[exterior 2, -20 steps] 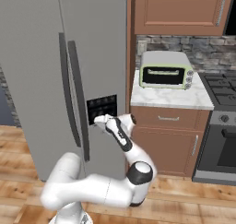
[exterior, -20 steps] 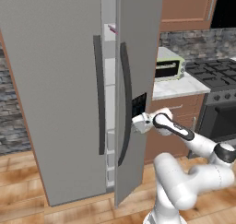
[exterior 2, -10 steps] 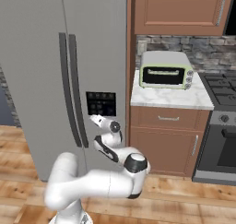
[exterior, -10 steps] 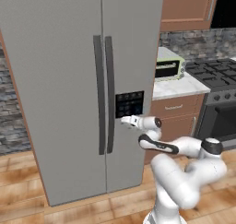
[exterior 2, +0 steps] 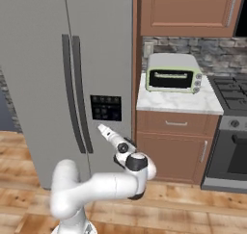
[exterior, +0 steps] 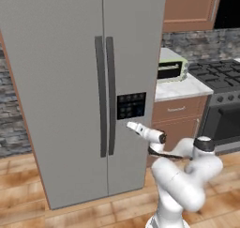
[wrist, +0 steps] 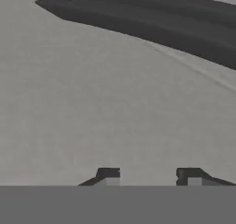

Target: The ice cube tray has been filled with water. Take the tray and place it in the freezer to make ice. Close the freezer door after placing the tray.

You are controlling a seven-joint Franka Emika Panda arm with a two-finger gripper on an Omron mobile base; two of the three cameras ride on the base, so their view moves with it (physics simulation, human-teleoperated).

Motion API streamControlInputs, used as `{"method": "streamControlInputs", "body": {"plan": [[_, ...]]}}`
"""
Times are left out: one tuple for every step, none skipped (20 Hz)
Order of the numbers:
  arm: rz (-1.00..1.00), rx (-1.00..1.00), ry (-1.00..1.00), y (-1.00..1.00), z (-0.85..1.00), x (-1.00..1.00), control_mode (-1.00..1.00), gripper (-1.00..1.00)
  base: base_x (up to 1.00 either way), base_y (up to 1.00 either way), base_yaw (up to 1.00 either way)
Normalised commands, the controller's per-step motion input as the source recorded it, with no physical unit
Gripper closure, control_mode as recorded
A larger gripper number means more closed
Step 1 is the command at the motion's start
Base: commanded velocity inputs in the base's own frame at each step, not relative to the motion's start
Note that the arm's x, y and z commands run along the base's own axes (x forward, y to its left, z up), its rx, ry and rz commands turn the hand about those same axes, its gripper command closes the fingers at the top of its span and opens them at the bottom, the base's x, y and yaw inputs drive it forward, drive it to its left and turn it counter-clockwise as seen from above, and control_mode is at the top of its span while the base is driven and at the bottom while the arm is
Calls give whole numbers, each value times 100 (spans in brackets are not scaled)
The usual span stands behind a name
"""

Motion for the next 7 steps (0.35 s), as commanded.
{"method": "streamControlInputs", "body": {"plan": [[-32, 0, 33, -9, 4, 100, -100, -100, 0, 0, 0], [-29, 0, 34, -16, 14, 91, -100, -100, 0, 0, 0], [-27, 0, 33, -21, 20, 76, -100, -100, 0, 0, 0], [-26, 0, 33, -25, 29, 66, -100, -100, 0, 0, 0], [-25, 0, 31, -24, 36, 55, -100, -100, 0, 0, 0], [-24, 0, 30, -25, 44, 47, -100, -100, 0, 0, 0], [-23, 0, 29, -24, 49, 43, -100, -100, 0, 0, 0]]}}
